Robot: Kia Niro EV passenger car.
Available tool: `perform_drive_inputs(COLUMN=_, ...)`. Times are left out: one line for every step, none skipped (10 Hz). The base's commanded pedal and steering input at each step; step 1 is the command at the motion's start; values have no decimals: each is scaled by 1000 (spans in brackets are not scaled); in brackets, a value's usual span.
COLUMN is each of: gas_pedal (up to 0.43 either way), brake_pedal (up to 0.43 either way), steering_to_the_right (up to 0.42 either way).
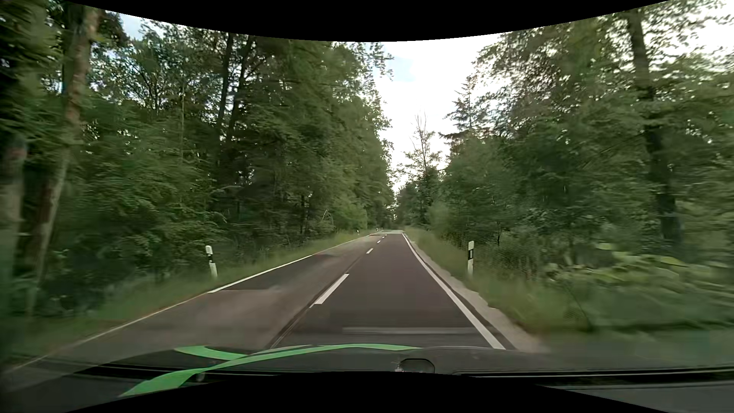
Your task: Follow the waypoints while adhering to traffic rules and regulations
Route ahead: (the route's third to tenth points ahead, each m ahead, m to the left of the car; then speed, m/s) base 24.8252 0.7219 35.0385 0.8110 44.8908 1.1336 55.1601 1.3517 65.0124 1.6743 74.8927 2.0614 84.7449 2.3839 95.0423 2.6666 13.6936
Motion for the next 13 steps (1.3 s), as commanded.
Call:
perform_drive_inputs(gas_pedal=228, brake_pedal=0, steering_to_the_right=6)
perform_drive_inputs(gas_pedal=228, brake_pedal=0, steering_to_the_right=6)
perform_drive_inputs(gas_pedal=228, brake_pedal=0, steering_to_the_right=6)
perform_drive_inputs(gas_pedal=228, brake_pedal=0, steering_to_the_right=6)
perform_drive_inputs(gas_pedal=228, brake_pedal=0, steering_to_the_right=5)
perform_drive_inputs(gas_pedal=228, brake_pedal=0, steering_to_the_right=5)
perform_drive_inputs(gas_pedal=228, brake_pedal=0, steering_to_the_right=5)
perform_drive_inputs(gas_pedal=228, brake_pedal=0, steering_to_the_right=5)
perform_drive_inputs(gas_pedal=228, brake_pedal=0, steering_to_the_right=4)
perform_drive_inputs(gas_pedal=228, brake_pedal=0, steering_to_the_right=4)
perform_drive_inputs(gas_pedal=228, brake_pedal=0, steering_to_the_right=1)
perform_drive_inputs(gas_pedal=228, brake_pedal=0, steering_to_the_right=0)
perform_drive_inputs(gas_pedal=228, brake_pedal=0, steering_to_the_right=-3)
